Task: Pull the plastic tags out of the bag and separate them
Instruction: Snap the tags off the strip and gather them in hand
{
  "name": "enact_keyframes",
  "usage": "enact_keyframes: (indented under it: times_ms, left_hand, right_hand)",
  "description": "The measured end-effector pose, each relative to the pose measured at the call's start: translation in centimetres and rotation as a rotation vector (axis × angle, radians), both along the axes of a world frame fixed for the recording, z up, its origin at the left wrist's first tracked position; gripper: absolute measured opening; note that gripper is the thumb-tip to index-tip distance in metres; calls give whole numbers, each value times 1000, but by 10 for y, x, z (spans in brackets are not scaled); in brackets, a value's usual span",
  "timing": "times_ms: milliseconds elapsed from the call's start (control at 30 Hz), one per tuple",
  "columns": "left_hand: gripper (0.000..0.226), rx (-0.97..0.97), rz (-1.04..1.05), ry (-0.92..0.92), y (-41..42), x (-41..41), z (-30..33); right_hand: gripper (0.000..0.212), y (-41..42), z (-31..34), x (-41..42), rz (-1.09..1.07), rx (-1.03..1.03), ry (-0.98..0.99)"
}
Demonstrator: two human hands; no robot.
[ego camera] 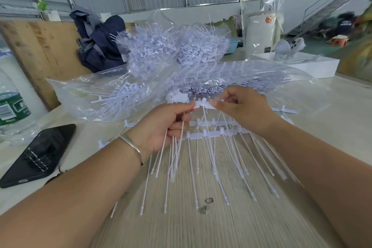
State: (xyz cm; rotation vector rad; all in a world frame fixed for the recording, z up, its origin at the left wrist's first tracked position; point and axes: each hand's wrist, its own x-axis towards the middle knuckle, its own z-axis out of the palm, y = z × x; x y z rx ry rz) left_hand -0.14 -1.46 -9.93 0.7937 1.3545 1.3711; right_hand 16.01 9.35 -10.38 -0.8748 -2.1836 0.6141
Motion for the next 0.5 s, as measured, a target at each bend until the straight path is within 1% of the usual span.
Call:
enact_keyframes:
  times_ms: [133,233,333,433,500]
  left_hand:
    - [15,-3,14,67,0,-3,-2]
    - [17,-20,70,179,2,-4,-4]
    - [22,-28,111,261,3,-5,-3]
    - [25,-31,195,414,4,-3,-2]
    - [26,-9,264,576,5,0,-3]
  right_hand:
    - [33,-1,3,0,-88,-8,0]
    - [26,-4,4,-3,-54,-43,62]
    - [25,-9,7,-4,-21,-62,107]
    - [23,-14,7,-6,33,-72,85]
    - [22,-18,5,-9,36,-54,42]
